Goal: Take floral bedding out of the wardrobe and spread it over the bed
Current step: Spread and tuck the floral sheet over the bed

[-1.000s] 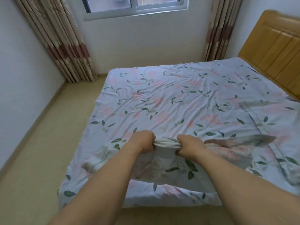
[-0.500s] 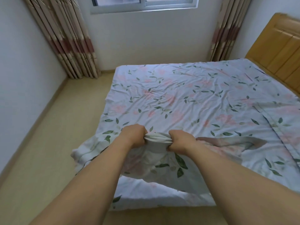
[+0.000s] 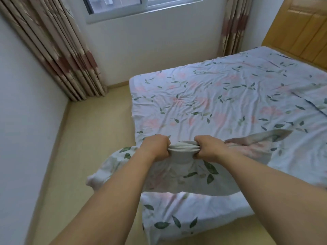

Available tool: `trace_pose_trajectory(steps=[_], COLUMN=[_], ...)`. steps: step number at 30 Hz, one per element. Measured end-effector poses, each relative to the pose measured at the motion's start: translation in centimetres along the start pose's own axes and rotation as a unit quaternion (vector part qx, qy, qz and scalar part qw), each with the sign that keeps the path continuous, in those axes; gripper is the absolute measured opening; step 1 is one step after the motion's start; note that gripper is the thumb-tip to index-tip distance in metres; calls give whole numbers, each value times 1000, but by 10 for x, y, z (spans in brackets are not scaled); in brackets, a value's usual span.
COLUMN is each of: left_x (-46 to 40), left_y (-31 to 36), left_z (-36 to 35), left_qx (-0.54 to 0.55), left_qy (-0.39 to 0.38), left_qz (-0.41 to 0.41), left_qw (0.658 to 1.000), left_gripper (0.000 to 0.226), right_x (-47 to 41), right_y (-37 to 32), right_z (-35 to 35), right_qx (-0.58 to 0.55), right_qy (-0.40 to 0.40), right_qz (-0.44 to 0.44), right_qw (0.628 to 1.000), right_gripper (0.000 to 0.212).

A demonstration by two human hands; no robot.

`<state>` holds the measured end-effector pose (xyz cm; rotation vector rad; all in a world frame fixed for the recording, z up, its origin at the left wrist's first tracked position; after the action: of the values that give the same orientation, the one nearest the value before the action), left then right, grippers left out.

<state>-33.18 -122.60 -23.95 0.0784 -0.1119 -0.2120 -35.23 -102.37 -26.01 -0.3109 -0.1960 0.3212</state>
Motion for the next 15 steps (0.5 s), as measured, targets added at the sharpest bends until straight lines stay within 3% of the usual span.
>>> trace_pose_trajectory(steps=[9, 15], left_x=[57, 78], left_y=[-156, -301], left_z=[-9, 6], left_qx=[-37, -17], left_qy=[-9, 1], left_qz=[40, 50], left_qw=[998, 999], left_gripper=[11, 13], right_x=[-63, -122], right_y=[-147, -277], right_z=[-65, -95], right_qx=[-44, -43], right_qy=[-56, -31], right_qz=[13, 23], right_qw=[997, 998], right_gripper=[25, 22])
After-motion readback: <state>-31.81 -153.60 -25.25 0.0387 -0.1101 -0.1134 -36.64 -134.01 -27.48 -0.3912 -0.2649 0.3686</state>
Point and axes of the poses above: each hand's wrist, its own x-axis away from the middle knuckle, its own z-axis out of the back of the hand, y = z × x, the point moved 1 cm from there along -x, towards the middle knuckle, and after that the axes turned 9 degrees about y, right-handed, at the moved point
